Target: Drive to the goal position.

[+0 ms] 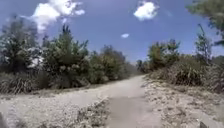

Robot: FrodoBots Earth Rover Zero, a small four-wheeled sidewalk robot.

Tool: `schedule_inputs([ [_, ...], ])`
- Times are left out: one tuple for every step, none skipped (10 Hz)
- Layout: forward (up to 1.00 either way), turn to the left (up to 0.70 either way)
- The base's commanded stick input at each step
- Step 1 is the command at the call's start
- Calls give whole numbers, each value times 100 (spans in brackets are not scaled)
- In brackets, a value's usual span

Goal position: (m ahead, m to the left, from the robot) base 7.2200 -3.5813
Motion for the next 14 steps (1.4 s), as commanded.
schedule_inputs([
  [45, 0],
  [45, 0],
  [45, 0],
  [45, 0],
  [45, 0],
  [45, 0],
  [45, 0],
  [45, 0],
  [45, 0],
  [45, 0],
  [45, 0],
  [45, 0],
  [45, 0],
  [45, 0],
])
